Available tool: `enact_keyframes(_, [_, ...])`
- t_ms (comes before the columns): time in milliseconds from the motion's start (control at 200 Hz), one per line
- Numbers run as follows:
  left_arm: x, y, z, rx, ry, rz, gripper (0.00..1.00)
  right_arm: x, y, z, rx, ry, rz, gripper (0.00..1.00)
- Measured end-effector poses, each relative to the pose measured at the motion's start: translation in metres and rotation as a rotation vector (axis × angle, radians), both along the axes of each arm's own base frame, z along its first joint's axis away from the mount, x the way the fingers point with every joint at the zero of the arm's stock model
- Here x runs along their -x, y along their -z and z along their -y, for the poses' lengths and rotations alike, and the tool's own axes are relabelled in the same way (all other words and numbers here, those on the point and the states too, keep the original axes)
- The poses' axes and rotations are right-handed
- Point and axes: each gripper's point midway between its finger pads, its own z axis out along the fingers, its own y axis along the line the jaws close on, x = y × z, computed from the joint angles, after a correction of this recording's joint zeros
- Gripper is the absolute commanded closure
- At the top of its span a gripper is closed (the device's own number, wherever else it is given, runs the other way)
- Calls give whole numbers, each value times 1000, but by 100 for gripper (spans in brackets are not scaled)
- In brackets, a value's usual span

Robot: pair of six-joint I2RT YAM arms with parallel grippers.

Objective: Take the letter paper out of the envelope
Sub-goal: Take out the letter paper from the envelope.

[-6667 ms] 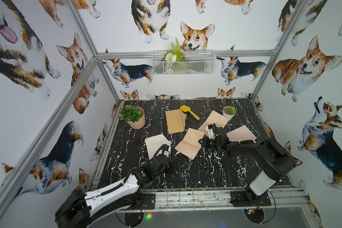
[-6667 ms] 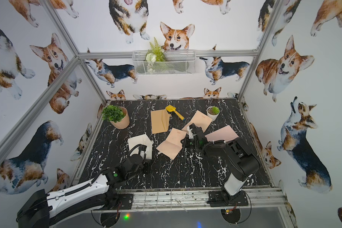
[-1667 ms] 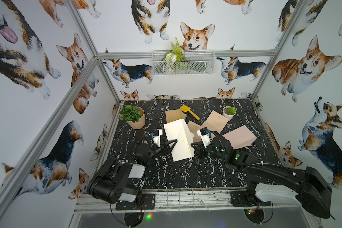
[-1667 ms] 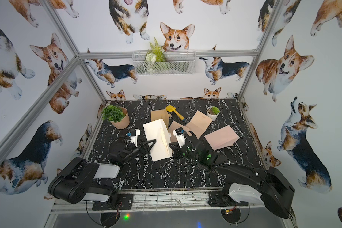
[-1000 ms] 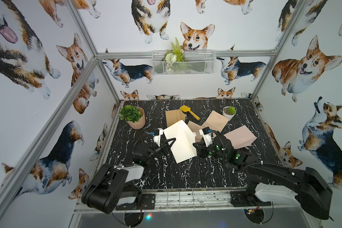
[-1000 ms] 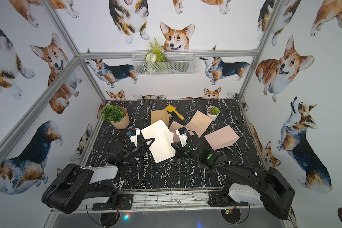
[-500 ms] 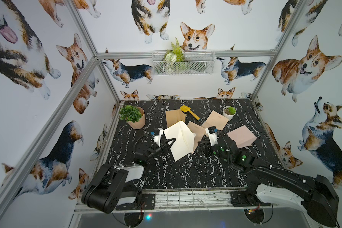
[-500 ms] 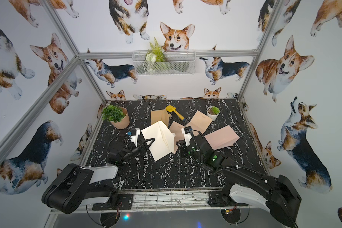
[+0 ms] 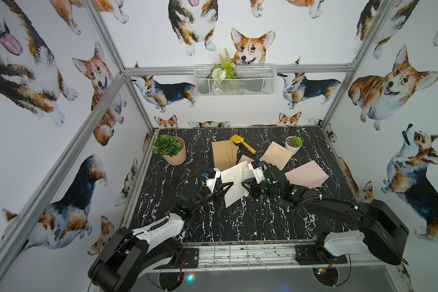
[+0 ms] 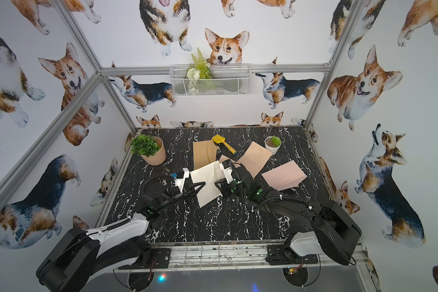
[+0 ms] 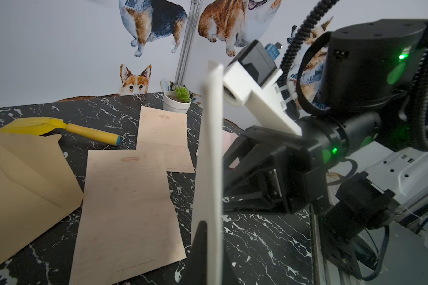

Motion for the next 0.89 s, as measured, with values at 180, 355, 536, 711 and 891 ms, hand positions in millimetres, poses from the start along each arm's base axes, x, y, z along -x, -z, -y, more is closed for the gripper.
enact_keyframes(180, [-1, 12, 1, -32, -2, -24, 100, -2, -5, -1, -16, -14, 16, 74])
enact_keyframes(355, [-2, 21, 2, -46, -1, -50, 100, 0, -8, -4, -34, -37, 14, 73])
enact_keyframes(536, [-2, 21, 2, -44, 2, -49, 100, 4, -8, -5, -47, -57, 12, 73])
enact_keyframes(711, [-2, 19, 2, -40, 2, -42, 100, 7, 0, -2, -36, -58, 11, 73])
enact_keyframes(891, [-2, 17, 2, -37, 2, -37, 100, 8, 10, 1, -30, -58, 10, 74])
